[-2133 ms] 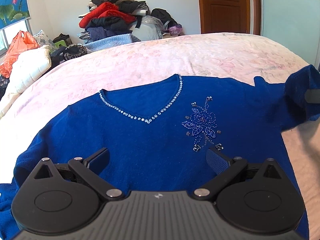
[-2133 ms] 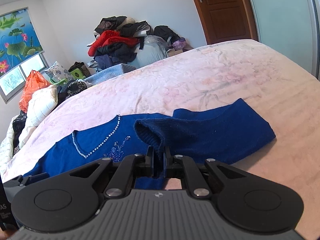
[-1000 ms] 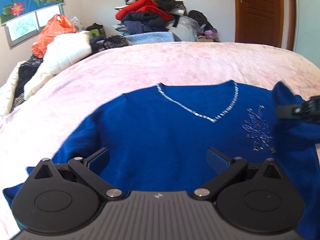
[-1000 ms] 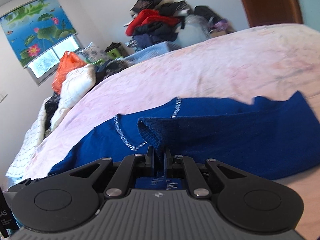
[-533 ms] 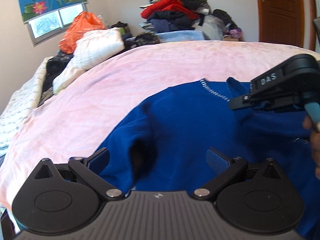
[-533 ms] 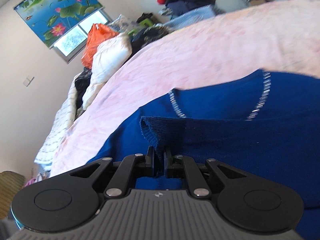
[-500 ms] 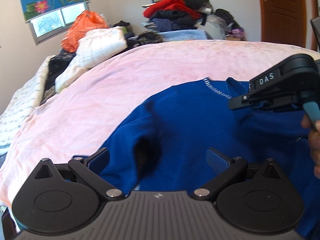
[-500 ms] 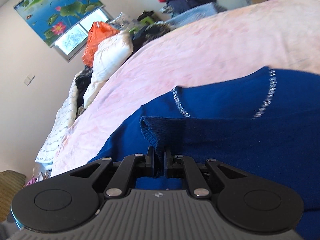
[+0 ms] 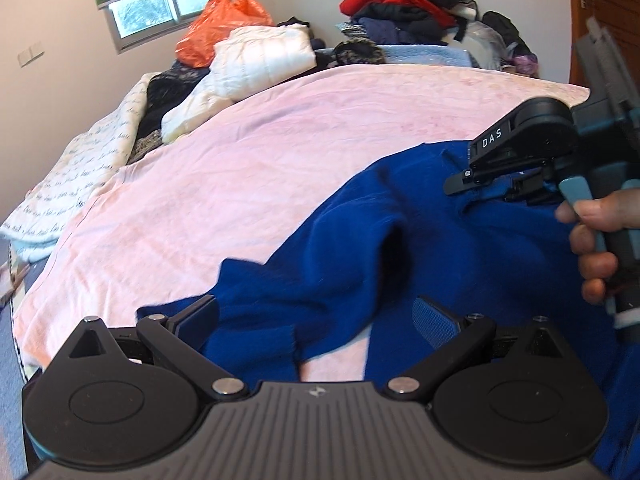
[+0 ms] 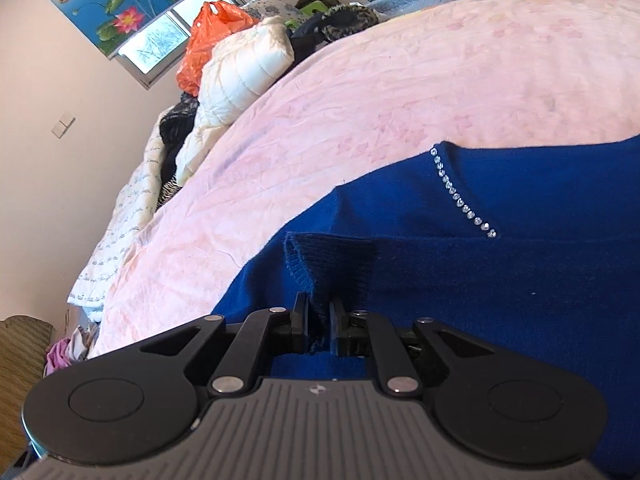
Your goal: Fold small clothes
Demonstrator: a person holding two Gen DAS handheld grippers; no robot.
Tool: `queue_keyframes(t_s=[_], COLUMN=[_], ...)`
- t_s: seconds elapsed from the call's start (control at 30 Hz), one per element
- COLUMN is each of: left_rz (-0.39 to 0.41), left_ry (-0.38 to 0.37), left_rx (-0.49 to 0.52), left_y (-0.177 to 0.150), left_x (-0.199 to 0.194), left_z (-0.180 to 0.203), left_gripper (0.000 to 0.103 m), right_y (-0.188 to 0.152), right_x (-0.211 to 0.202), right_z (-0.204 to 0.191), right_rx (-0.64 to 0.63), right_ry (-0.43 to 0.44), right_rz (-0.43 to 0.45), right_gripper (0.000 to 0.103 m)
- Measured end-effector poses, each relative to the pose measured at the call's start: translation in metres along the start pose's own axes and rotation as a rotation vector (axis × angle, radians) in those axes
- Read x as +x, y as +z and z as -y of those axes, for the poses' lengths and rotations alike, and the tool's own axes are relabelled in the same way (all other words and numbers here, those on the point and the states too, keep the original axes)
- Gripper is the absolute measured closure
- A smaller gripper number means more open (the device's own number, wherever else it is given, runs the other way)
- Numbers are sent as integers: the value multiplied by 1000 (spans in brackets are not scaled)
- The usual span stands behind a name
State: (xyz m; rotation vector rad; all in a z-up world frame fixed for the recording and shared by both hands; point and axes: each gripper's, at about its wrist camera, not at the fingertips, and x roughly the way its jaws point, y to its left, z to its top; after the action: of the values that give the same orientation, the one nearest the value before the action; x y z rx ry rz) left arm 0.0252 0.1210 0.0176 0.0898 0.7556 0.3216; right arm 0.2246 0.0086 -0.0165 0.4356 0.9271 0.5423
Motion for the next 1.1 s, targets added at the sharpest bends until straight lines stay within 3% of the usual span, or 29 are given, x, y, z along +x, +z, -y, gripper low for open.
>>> queue_keyframes(t_s=[0.03,0.1,0.2,0.37,0.47,0.53,0.6,0.7,0.8,0.97,1.1], left_rz=[-2,-8,-28,-35,-26,-18,-16,-24,-36,-38,-44], left_ry=[1,11,31,47,67,94,141,180,154,126,145], left_rx=[-8,-18,-23,-74,-109,-132,-156,-212,-274,-263,-227], left_y=[-2,-7,-16,-28,-32,-33,-33,-33,-35,-36,-37], left_x=[-2,-4,-6,-18,-25,-28,-28,-25,-23,-22,-21], left_z=[-3,-8,-16,-41,-61,-74,-90,-111,-122,-110,-104], left_gripper=[0,0,0,0,0,0,0,0,0,0,0], right_y=[0,-2,-3,-11,-16,-20,-32,-54,-72,-89,-97], right_x=[4,8,2,-3,-7,-24,-40,-45,-33,-7,5], right_z=[3,7,-2,-23,-24,-36,-58,-83,-92,-98,-102], right_rx=[16,40,17,-115,-91,-117,-219,-322,-332,-348,-325], right_ry=[-3,29,30,-28,-93,-45,67,268,398,322,346], right_rz=[-9,-14,-4,12,54,114,127,23,-128,-204,-242], right_gripper=[77,57,47,38,41,43,43,42,41,42,42])
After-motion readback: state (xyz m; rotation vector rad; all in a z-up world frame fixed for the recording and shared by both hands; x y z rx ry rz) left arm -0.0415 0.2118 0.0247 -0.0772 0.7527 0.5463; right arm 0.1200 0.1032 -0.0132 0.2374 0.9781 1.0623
